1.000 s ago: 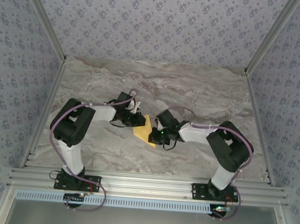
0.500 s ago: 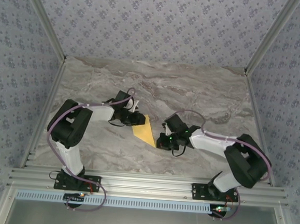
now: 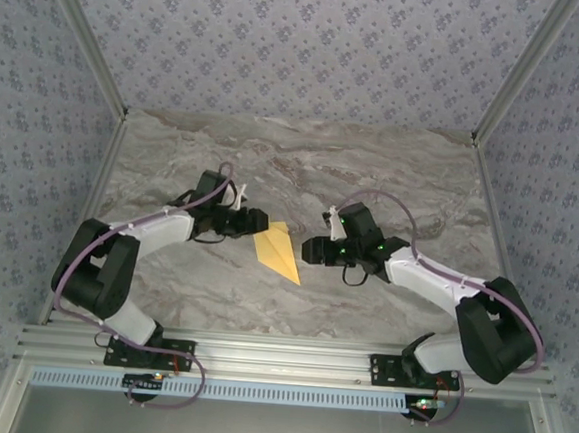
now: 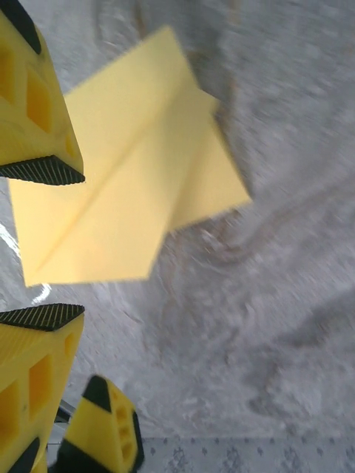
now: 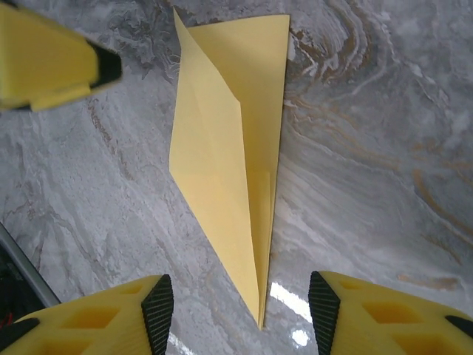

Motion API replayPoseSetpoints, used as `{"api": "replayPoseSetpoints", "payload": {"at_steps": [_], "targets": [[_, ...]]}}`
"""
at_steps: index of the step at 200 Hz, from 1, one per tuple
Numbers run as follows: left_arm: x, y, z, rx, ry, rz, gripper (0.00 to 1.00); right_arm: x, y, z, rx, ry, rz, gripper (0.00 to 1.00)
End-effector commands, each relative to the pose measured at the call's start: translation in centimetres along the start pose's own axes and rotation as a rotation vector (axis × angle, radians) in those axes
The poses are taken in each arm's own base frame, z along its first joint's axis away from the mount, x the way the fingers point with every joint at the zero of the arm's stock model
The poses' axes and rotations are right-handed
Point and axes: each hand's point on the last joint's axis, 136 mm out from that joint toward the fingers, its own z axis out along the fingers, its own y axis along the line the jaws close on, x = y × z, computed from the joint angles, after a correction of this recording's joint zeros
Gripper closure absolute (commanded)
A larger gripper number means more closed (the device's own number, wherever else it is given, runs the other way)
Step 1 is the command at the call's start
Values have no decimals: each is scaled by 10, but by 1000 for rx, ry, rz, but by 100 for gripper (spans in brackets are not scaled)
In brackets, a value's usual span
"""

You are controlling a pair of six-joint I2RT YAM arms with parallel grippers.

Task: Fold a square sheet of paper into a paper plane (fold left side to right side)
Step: Fourth fold the wing at the center of the table, then turn over the paper at the center of the table.

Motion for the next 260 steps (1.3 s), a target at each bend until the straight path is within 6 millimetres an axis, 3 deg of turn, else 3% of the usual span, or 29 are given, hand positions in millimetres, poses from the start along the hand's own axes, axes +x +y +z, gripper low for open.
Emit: {"api": "replayPoseSetpoints", "payload": {"at_steps": [1,81,197,260], "targets": [[5,8,8,2,10,-47,51,-18,15,5,-48,-29,-84,46],[1,14,32,36,39,-75,56,-10,14,9,-35,-4,-81,46],[-13,2,57,81,60,-60,63,-5,10,8,-25,0,-63,45],[-34,-32,34,141,-19,15,85,-20,7,-16,-200,-93,38,20]]}}
